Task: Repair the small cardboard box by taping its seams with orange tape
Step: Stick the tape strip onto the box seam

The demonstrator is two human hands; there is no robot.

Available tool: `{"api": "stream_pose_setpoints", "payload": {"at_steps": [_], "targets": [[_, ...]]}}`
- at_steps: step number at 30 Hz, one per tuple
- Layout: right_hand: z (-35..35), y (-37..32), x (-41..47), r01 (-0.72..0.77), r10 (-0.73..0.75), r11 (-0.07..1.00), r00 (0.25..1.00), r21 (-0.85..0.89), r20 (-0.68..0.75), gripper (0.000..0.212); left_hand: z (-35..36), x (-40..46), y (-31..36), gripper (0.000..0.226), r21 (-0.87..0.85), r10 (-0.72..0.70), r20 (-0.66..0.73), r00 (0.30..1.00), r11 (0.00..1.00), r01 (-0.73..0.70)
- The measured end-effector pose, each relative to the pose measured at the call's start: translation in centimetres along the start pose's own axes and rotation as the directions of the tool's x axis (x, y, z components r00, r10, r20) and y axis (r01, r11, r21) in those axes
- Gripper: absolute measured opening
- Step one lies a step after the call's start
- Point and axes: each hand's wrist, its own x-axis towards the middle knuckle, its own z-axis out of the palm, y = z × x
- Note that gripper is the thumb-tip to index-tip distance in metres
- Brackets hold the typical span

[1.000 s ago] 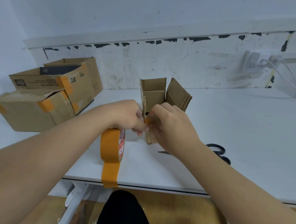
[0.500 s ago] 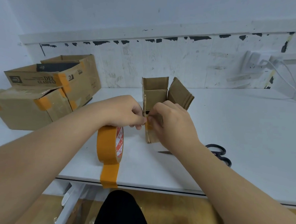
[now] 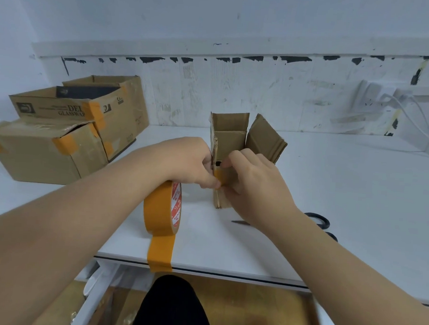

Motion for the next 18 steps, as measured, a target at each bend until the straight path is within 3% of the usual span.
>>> {"api": "stream_pose_setpoints", "payload": {"at_steps": [18], "targets": [[0.18, -0.35, -0.23, -0.008, 0.009, 1.0, 0.999, 0.004, -0.04, 0.015, 0.7, -0.24, 0.25, 0.012, -0.087, -0.047, 0.059, 0.997, 0.995, 0.052]]}}
